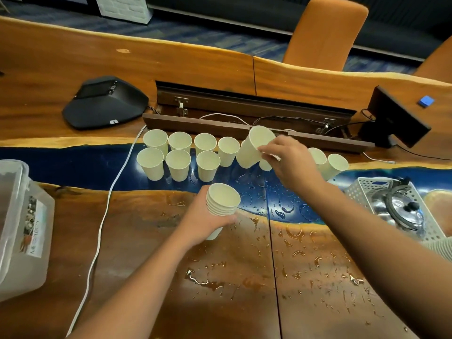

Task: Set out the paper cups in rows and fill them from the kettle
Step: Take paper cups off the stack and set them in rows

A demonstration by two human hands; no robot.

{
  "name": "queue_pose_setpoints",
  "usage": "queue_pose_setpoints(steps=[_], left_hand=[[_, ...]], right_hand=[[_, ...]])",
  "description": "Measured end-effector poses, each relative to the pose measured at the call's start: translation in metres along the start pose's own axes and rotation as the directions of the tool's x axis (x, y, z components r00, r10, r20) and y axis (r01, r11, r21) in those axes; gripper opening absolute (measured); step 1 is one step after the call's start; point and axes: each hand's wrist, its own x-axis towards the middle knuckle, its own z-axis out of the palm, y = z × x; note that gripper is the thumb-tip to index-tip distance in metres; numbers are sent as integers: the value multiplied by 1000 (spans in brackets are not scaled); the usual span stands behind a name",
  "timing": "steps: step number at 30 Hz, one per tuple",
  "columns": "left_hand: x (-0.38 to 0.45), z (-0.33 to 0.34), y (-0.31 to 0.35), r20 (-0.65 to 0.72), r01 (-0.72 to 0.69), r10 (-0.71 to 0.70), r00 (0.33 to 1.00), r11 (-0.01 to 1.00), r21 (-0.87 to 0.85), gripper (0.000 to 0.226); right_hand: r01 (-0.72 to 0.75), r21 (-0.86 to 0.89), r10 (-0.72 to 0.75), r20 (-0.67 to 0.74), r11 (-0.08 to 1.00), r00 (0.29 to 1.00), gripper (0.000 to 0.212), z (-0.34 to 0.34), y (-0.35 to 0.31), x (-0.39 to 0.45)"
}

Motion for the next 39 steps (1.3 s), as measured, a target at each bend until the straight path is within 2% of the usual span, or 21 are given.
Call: queue_pose_setpoints(steps=[4, 10, 20, 25, 29, 34, 39], left_hand=[[0, 2, -7, -8, 23, -23, 1000, 1000, 7, 82], [4, 1, -4, -11, 38, -38, 999, 999, 12, 81], [12, -6, -4, -22, 59, -60, 998, 998, -3, 77], [15, -5, -4, -18, 76, -76, 997, 997, -17, 79], [16, -2, -6, -32, 76, -77, 997, 997, -22, 78], [15, 4, -7, -25, 59, -60, 998, 997, -48, 78], [11, 9, -5, -35, 35, -36, 999, 999, -39, 78]], right_hand=[[46, -180, -18, 152, 983, 988, 27, 39, 4, -1], [117, -262, -38, 288, 958, 957, 29, 91, 0, 3], [56, -256, 33, 334, 965, 942, 30, 120, 6, 27], [-59, -146, 105, 330, 987, 938, 37, 117, 4, 28], [-165, 48, 147, 270, 985, 952, 35, 97, -5, 12], [-57, 287, -39, 318, 956, 947, 23, 57, -22, -20], [84, 275, -209, 468, 958, 859, 30, 27, -29, -44]])
